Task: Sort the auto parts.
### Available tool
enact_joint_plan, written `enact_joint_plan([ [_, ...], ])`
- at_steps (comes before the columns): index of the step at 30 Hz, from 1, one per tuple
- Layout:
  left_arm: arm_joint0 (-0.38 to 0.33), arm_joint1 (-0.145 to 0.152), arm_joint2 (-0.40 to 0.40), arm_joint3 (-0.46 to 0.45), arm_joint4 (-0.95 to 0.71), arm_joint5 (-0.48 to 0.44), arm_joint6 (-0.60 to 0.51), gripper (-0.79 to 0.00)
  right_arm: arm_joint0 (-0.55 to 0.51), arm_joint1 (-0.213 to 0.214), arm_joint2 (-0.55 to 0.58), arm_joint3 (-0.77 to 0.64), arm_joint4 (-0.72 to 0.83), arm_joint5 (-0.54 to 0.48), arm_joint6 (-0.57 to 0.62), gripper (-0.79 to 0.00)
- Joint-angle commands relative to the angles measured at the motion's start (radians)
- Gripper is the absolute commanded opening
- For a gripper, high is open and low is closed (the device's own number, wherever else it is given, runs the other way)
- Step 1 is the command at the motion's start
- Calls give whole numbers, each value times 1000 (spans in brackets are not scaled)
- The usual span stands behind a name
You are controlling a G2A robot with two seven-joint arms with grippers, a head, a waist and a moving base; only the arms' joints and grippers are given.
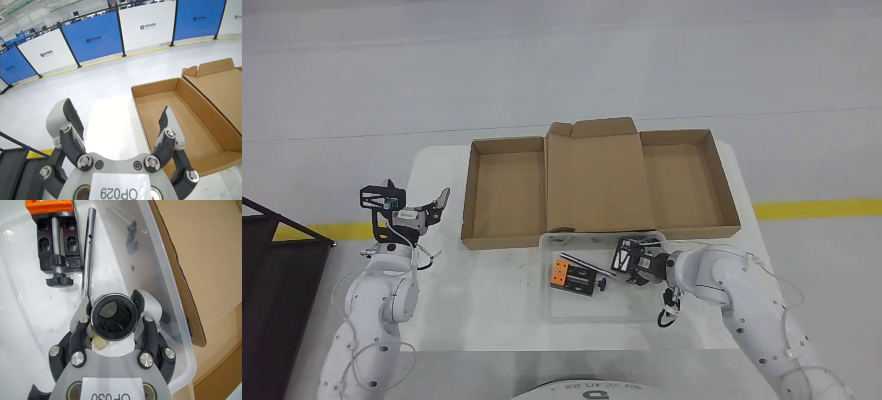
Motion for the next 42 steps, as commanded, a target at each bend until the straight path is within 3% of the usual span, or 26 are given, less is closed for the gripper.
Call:
enact_joint_plan([
  [1,0,0,0,0,0,0,0,0,-8,4,14,-8,12,-14,-15,-785],
  [14,0,0,0,0,0,0,0,0,-162,46,263,-103,172,-212,-271,-785],
  [20,0,0,0,0,0,0,0,0,-153,58,362,-61,336,-256,-384,-785],
  [24,0,0,0,0,0,0,0,0,-102,66,419,4,473,-249,-390,-785],
  [28,0,0,0,0,0,0,0,0,1,72,427,103,593,-130,-306,-785],
  [32,0,0,0,0,0,0,0,0,134,72,364,219,669,-21,-175,-785],
  [37,0,0,0,0,0,0,0,0,269,64,267,370,637,96,-77,-785],
  [42,0,0,0,0,0,0,0,0,349,49,164,477,507,214,-63,-785],
])
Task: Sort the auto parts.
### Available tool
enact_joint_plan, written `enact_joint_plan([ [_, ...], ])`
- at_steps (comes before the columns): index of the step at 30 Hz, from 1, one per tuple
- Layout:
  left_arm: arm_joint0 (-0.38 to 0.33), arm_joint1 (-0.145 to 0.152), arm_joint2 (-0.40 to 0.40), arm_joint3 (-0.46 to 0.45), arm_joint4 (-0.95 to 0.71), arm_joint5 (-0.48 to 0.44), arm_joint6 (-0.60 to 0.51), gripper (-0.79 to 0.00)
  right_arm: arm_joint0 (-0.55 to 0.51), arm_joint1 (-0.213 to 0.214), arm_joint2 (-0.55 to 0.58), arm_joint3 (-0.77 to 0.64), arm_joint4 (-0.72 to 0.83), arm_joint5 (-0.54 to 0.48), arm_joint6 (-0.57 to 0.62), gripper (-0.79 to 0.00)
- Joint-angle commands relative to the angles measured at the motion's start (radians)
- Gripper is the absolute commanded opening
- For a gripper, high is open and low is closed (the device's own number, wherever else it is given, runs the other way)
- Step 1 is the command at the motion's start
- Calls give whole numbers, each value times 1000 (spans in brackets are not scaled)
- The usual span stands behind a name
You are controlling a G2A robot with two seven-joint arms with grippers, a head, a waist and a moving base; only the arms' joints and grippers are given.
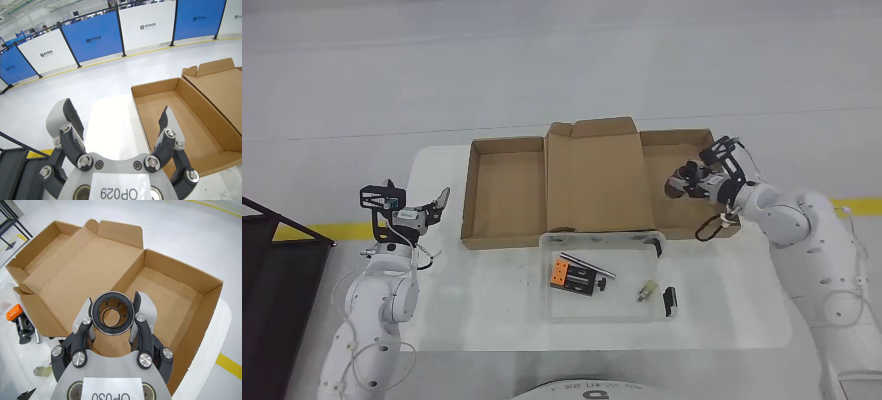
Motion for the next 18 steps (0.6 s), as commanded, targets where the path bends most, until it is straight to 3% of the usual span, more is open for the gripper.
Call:
enact_joint_plan([
  [1,0,0,0,0,0,0,0,0,19,-6,-35,28,-42,45,-13,-785],
  [8,0,0,0,0,0,0,0,0,63,-16,-84,103,-66,69,-37,-785],
  [10,0,0,0,0,0,0,0,0,70,-18,-92,113,-73,80,-37,-597],
  [11,0,0,0,0,0,0,0,0,73,-19,-95,117,-74,88,-38,-446],
  [12,0,0,0,0,0,0,0,0,75,-20,-97,120,-74,95,-40,-262],
  [13,0,0,0,0,0,0,0,0,76,-20,-99,120,-75,102,-42,0],
  [18,0,0,0,0,0,0,0,0,55,-16,-79,91,-75,108,-54,0],
])
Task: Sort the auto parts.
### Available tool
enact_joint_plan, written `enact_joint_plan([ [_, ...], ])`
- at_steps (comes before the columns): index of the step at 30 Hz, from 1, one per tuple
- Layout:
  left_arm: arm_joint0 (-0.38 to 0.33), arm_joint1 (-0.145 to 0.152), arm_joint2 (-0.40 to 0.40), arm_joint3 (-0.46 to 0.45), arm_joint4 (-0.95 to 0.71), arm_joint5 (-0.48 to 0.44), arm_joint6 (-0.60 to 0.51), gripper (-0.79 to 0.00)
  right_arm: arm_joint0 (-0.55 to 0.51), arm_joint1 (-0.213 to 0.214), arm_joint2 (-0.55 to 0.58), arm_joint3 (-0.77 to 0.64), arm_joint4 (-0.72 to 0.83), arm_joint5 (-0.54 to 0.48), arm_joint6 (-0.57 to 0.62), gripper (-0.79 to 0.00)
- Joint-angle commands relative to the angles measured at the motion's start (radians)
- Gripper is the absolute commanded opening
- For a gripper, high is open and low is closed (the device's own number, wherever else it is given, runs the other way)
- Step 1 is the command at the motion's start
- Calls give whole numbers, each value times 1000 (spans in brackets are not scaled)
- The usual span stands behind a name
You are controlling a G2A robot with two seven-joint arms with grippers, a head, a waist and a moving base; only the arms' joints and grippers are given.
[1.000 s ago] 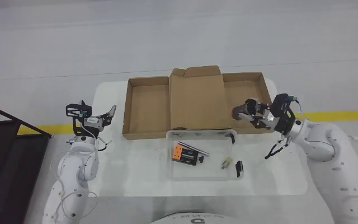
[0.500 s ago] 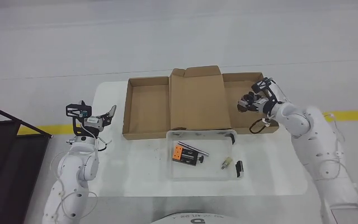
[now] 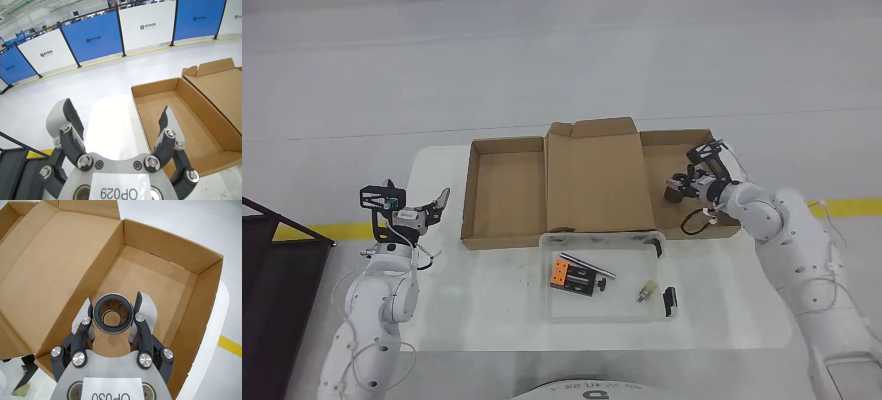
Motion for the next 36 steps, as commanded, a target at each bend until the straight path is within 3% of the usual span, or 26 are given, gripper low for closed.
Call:
enact_joint_plan([
  [1,0,0,0,0,0,0,0,0,-15,3,12,-21,-7,0,-5,0],
  [6,0,0,0,0,0,0,0,0,-76,14,60,-101,-7,1,-26,0],
  [15,0,0,0,0,0,0,0,0,-369,54,256,-438,55,-350,-142,0],
  [17,0,0,0,0,0,0,0,0,-425,58,292,-490,30,-374,-169,0],
  [25,0,0,0,0,0,0,0,0,-425,58,292,-490,30,-374,-169,0],
  [27,0,0,0,0,0,0,0,0,-434,59,264,-501,39,-434,-158,0],
  [28,0,0,0,0,0,0,0,0,-433,60,257,-510,32,-457,-156,-268],
  [29,0,0,0,0,0,0,0,0,-435,60,248,-524,12,-468,-156,-409],
  [36,0,0,0,0,0,0,0,0,-460,59,136,-607,-157,-539,-141,-413],
])
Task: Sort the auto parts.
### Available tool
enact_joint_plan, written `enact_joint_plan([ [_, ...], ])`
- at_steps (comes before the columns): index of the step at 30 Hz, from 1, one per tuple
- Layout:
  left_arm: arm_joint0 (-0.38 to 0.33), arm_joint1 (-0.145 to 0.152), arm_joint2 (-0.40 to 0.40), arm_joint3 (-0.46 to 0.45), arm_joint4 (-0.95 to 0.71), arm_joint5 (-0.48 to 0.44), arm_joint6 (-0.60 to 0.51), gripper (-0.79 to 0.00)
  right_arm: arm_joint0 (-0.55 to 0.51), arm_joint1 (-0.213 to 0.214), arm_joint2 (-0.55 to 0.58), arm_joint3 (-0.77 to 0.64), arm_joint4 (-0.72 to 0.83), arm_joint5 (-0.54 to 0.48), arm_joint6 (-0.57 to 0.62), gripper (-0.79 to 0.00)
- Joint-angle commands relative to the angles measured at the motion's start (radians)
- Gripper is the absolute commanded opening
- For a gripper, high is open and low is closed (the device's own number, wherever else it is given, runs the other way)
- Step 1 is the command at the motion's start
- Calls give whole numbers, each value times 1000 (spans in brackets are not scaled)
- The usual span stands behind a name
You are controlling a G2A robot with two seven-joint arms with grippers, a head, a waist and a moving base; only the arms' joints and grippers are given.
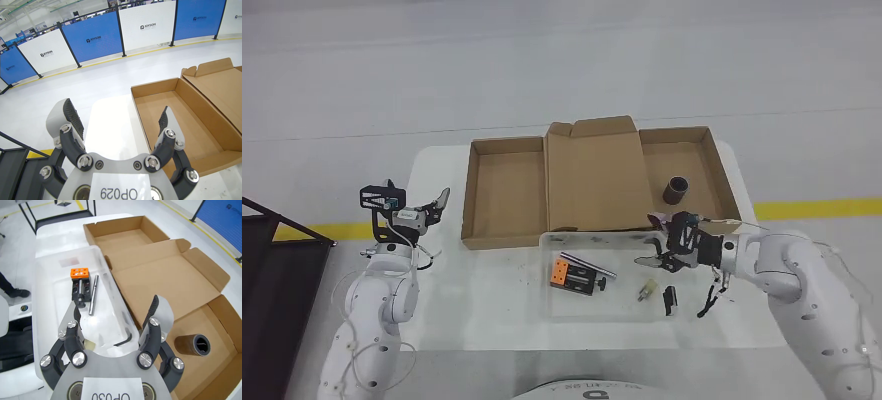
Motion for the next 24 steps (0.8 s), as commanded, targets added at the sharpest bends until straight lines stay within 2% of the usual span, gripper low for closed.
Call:
enact_joint_plan([
  [1,0,0,0,0,0,0,0,0,-4,0,-21,-13,-35,-16,-4,-413],
  [5,0,0,0,0,0,0,0,0,-21,1,-50,-46,-116,-14,-26,-394],
  [6,0,0,0,0,0,0,0,0,-24,1,-57,-51,-141,-5,-33,-302],
  [8,0,0,0,0,0,0,0,0,-30,-1,-81,-59,-191,16,-46,-246],
  [11,0,0,0,0,0,0,0,0,-31,-3,-123,-62,-260,33,-56,-234],
  [16,0,0,0,0,0,0,0,0,-17,-7,-195,-57,-334,52,-51,-148],
  [22,0,0,0,0,0,0,0,0,21,-13,-259,-36,-361,73,-37,-77],
  [24,0,0,0,0,0,0,0,0,31,-14,-270,-30,-362,79,-30,-80],
])
